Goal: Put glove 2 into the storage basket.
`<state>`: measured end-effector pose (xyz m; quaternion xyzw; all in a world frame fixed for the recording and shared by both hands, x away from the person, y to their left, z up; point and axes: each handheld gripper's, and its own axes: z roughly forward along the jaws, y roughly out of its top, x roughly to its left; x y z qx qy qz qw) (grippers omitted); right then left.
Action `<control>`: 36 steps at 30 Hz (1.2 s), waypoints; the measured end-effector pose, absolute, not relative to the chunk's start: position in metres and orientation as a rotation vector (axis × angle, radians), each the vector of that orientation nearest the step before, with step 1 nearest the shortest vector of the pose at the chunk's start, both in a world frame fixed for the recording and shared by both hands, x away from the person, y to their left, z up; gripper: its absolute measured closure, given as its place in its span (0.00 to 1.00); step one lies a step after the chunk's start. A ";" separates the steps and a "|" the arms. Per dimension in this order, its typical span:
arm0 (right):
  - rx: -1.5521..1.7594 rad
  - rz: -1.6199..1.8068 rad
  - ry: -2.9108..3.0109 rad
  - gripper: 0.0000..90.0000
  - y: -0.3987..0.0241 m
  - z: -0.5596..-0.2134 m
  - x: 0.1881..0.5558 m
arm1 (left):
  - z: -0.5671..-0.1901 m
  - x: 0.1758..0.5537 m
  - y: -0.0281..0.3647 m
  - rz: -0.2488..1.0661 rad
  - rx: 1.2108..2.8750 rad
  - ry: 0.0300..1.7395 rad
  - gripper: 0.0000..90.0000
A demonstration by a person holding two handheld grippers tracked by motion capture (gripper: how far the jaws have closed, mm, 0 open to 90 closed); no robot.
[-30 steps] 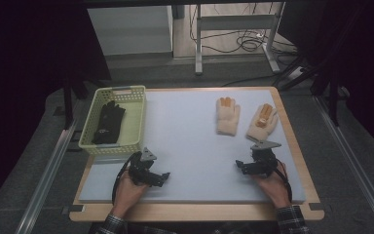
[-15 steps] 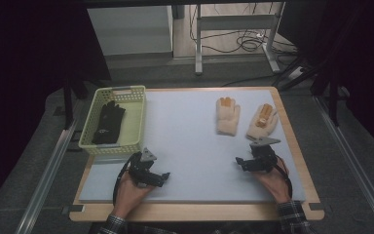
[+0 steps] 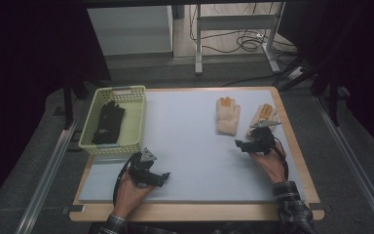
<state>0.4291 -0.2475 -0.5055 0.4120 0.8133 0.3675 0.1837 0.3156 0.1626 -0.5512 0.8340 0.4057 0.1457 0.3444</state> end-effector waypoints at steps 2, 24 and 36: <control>1.154 1.037 2.295 0.24 -0.246 -0.503 0.432 | -0.551 0.316 0.163 0.379 2.166 1.054 0.00; 1.113 0.926 2.293 0.41 -0.201 -0.489 0.513 | -0.551 0.316 0.163 0.376 2.167 1.054 0.00; 1.164 0.912 2.303 0.24 -0.186 -0.513 0.550 | -0.551 0.316 0.163 0.374 2.173 1.051 0.00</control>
